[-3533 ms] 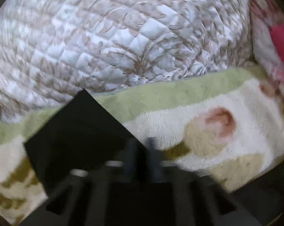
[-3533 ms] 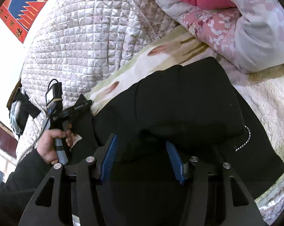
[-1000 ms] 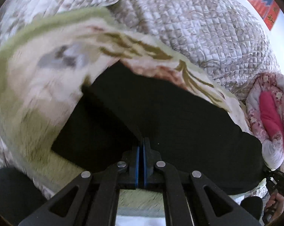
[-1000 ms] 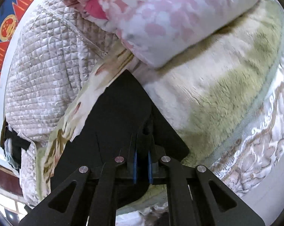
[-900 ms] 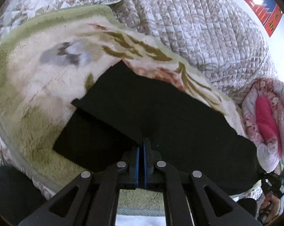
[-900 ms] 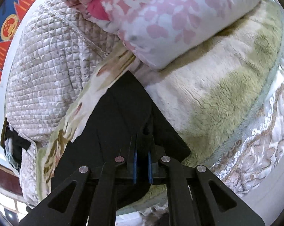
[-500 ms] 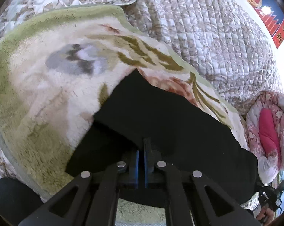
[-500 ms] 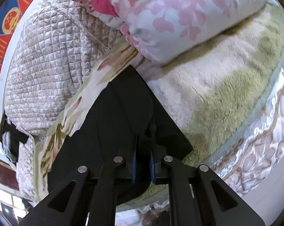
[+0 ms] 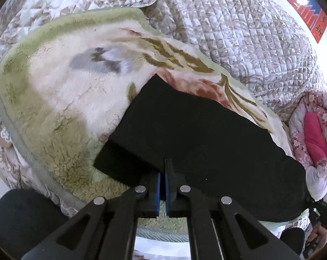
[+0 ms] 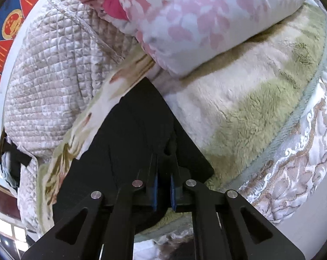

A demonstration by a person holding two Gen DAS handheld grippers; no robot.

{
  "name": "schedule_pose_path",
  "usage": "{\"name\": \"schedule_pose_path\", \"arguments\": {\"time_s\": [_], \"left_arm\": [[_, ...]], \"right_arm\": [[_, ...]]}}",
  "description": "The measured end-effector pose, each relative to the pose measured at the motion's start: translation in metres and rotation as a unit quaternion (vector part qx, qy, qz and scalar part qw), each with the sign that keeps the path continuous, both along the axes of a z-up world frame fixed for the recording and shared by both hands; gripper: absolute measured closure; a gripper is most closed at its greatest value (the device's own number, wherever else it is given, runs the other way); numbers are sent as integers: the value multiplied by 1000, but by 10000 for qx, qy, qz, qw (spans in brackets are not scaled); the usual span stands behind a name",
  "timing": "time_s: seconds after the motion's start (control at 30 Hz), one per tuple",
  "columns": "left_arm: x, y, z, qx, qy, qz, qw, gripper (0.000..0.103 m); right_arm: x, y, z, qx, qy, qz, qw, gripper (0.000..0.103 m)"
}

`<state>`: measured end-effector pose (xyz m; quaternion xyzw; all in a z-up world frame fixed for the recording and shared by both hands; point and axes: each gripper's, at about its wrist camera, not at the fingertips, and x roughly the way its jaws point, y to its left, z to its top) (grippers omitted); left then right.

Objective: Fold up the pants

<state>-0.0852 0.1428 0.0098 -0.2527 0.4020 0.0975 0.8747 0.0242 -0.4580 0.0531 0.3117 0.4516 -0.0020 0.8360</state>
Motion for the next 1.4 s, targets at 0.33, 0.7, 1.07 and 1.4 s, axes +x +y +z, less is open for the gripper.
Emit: {"name": "schedule_pose_path", "arguments": {"time_s": [0.33, 0.7, 1.07, 1.4], "left_arm": [[-7, 16, 16, 407, 64, 405, 9983, 91], [16, -7, 45, 776, -336, 98, 9964, 91], [59, -53, 28, 770, -119, -898, 9929, 91], [107, -39, 3, 1116, 279, -815, 9900, 83]], "right_arm": [[-10, 3, 14, -855, 76, -32, 9963, 78], [-3, 70, 41, -1793, -631, 1287, 9733, 69], [39, 87, 34, -1801, -407, 1524, 9709, 69], [110, 70, -3, -1979, -1, 1180, 9731, 69]]}}
